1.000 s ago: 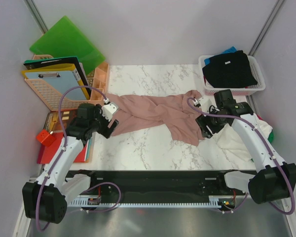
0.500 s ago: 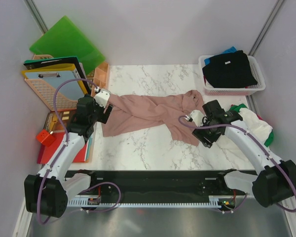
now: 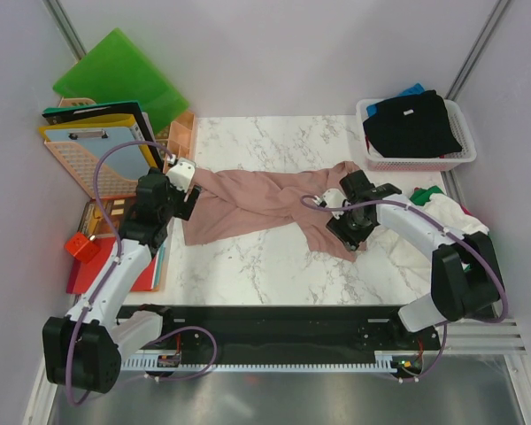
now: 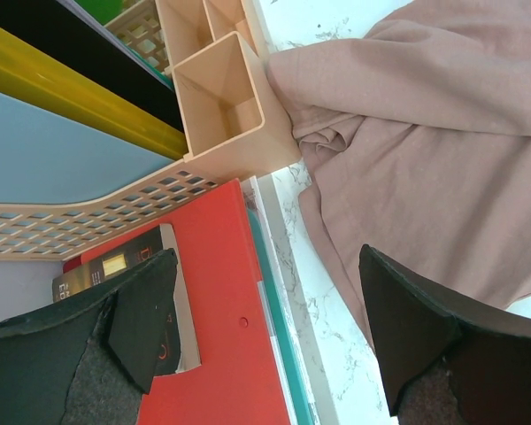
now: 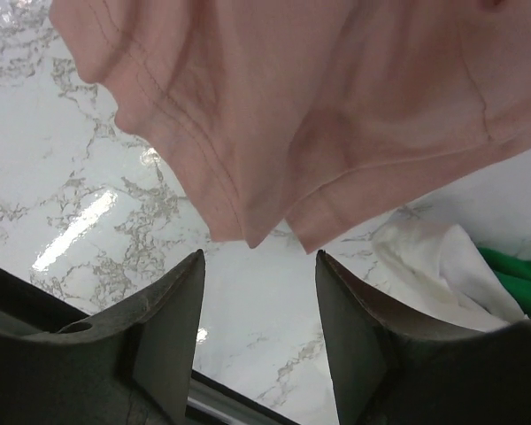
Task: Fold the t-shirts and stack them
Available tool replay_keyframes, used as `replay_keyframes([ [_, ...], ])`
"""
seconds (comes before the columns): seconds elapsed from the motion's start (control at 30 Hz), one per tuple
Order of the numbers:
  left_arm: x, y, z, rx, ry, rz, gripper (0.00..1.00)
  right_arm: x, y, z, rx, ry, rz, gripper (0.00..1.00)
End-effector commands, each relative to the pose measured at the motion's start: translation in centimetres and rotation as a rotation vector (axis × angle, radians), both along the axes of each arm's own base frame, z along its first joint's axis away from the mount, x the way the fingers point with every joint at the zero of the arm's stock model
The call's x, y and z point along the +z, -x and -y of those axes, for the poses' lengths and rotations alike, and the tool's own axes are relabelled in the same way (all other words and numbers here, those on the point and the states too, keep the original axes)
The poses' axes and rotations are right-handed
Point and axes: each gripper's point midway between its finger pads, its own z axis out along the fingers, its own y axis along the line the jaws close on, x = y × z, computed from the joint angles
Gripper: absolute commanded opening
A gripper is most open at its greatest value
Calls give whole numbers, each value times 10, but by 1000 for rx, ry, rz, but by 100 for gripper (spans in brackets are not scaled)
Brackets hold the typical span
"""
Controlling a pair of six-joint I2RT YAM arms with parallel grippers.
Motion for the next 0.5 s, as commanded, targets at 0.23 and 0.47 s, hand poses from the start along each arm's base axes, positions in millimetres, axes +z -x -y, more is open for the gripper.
replay_keyframes([
  [0.23, 14, -3, -1, 6, 13, 54, 91, -16, -15, -15, -25, -38, -13, 59],
  [0.47, 12, -4, -1, 1, 4, 50, 91, -28, -5, -9, -18, -12, -53, 44],
])
